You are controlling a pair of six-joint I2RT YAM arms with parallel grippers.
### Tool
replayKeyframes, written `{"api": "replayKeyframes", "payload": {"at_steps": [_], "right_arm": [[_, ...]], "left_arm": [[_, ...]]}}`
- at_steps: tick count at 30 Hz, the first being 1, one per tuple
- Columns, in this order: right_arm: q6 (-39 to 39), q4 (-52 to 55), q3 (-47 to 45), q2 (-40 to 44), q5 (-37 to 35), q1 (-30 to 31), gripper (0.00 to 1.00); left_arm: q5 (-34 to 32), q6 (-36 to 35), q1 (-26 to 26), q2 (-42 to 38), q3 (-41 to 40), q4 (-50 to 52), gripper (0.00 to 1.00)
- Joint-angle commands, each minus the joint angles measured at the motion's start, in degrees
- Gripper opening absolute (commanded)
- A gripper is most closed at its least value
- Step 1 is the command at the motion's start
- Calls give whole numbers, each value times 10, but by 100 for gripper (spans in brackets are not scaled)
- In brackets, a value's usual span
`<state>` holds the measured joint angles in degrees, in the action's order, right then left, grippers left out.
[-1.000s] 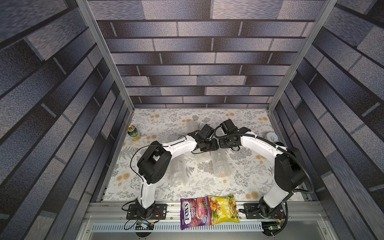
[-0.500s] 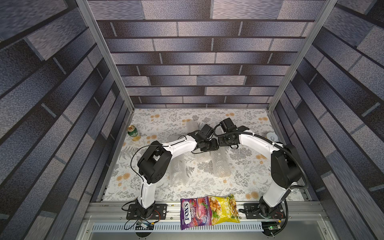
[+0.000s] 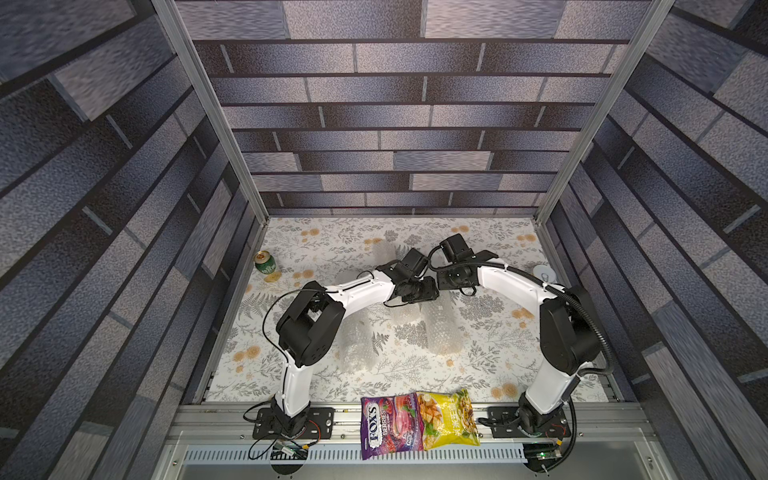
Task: Unwrap the vase from the bubble wrap
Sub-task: Unwrap the bubble wrap at the center of the board.
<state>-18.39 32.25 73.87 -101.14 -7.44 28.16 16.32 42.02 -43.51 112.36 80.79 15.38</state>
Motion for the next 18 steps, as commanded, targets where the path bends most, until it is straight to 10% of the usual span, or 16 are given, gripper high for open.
{"api": "replayKeyframes", "payload": {"at_steps": [1, 18], "right_arm": [[5, -19, 6, 9, -17, -12, 5], [12, -21, -11, 15, -12, -42, 1]], "left_arm": [[-9, -18, -5, 22, -8, 53, 51], [-12, -19, -4, 23, -17, 61, 50]]}}
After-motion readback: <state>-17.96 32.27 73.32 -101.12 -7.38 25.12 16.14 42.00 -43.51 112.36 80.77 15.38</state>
